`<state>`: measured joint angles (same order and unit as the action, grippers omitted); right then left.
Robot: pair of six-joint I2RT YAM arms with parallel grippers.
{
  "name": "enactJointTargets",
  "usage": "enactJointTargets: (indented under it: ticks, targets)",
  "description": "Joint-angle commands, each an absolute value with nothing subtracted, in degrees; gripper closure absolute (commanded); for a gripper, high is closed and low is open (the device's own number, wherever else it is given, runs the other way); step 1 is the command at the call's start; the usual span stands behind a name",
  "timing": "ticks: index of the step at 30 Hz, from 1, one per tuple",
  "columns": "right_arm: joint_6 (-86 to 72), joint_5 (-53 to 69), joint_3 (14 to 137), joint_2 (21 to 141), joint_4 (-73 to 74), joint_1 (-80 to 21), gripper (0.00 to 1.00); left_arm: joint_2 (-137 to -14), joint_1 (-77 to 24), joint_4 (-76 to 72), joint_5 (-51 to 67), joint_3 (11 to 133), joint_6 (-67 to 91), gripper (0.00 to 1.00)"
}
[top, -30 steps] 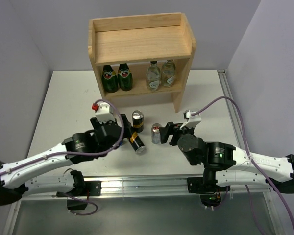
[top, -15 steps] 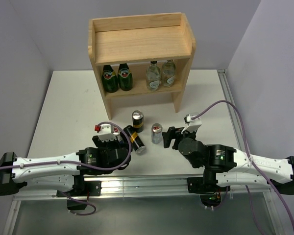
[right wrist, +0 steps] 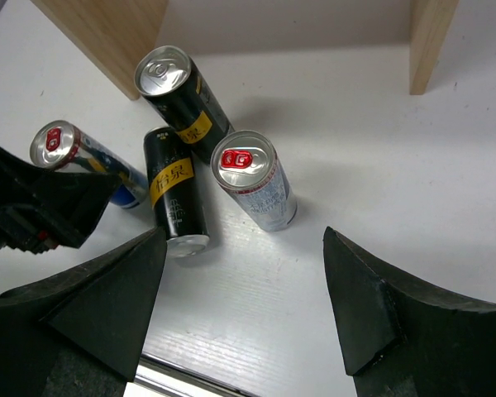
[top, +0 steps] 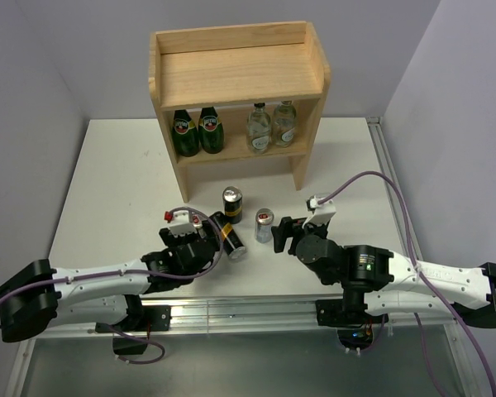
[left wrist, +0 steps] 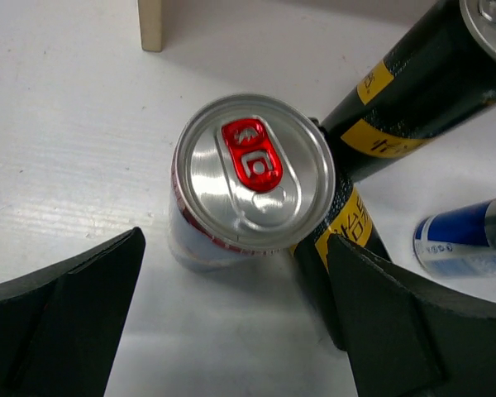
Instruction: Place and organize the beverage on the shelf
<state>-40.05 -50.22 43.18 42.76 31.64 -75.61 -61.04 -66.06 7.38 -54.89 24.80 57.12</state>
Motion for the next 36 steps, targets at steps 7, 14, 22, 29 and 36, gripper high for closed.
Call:
enactJointTargets:
  ticks: [7, 14, 22, 29, 36]
  targets:
    - [-41.57, -51.15, 42.36, 42.45, 31.2, -76.03, 0.16, -68.64, -59.24, -13.88, -52.03, 22.68, 46.32, 0.01]
    - [-42.01, -51.68, 41.49, 42.1, 31.99, -76.03, 0.16, -75.4, -56.87, -17.93, -52.29, 23.03, 46.14, 0.01]
    - [-42.19, -51.85, 40.52, 41.92, 31.99, -75.94, 0.16, -80.15, -56.43, -17.32, -53.35, 25.48, 46.76, 0.64]
    - [-42.19, -52.38, 39.73, 40.7, 31.99, -75.94, 0.16, -75.96, -56.51, -5.91, -53.18, 30.39, 49.39, 0.98]
    - [-41.31, -52.65, 39.46, 39.82, 31.73, -75.85, 0.16, -66.45, -56.87, 18.61, -48.78, 49.19, 43.71, 1.0]
